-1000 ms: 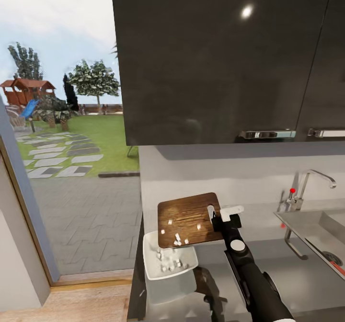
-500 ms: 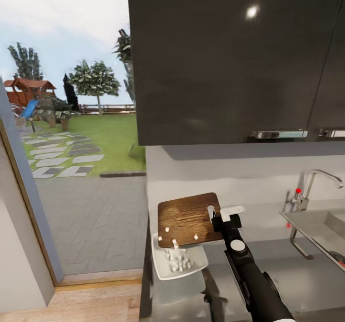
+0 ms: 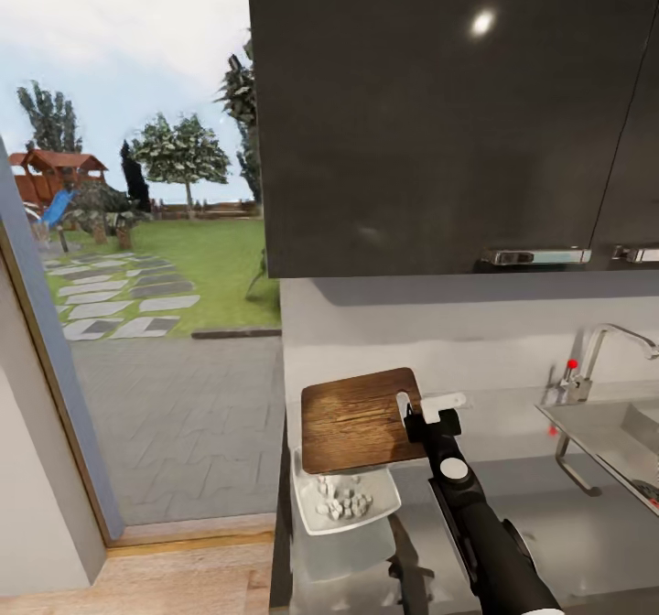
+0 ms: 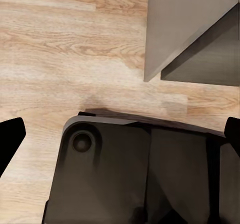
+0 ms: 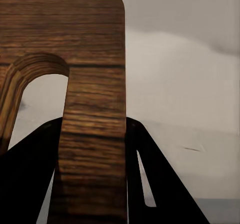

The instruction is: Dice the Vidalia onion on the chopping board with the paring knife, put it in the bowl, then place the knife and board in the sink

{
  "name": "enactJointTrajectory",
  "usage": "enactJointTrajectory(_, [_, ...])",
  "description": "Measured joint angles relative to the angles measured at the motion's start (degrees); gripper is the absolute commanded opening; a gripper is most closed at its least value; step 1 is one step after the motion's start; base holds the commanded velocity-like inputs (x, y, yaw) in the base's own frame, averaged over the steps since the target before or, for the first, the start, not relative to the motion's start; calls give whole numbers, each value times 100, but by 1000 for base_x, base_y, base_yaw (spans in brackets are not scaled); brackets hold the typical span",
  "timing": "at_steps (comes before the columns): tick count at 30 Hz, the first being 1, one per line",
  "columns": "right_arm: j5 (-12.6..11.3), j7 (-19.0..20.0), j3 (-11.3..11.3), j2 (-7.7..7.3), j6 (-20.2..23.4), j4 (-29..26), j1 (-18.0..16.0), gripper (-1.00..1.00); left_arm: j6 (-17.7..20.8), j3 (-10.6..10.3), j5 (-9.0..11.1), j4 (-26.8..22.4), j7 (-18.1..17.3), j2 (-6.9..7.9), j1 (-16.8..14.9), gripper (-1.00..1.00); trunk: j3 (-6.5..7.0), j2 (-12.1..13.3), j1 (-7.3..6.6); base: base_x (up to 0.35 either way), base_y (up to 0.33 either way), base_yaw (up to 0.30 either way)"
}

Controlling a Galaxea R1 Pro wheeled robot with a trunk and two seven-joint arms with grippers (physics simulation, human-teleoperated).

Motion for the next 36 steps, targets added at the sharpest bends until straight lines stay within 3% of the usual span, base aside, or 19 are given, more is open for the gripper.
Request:
enactJointTrajectory(10, [-2, 0, -1, 0, 0, 1, 0, -100, 0, -7, -1, 1, -2, -1, 0, 100, 0, 1, 0, 0, -229, 0])
enactJointTrajectory(21, [-40, 83, -14, 7, 17, -32, 0, -100, 0, -8, -2, -1, 0, -1, 0, 100, 0, 0, 0, -1, -19, 0])
enactJointTrajectory(26, [-284, 565, -36, 17, 71, -84, 0, -100, 0, -8, -2, -1, -1, -1, 0, 100, 0, 1, 1, -102, 0, 0])
enactJointTrajectory(36, [-561, 679, -39, 11, 84, -143, -1, -100, 0, -8, -2, -1, 0, -1, 0, 100, 0, 1, 2, -188, 0, 0])
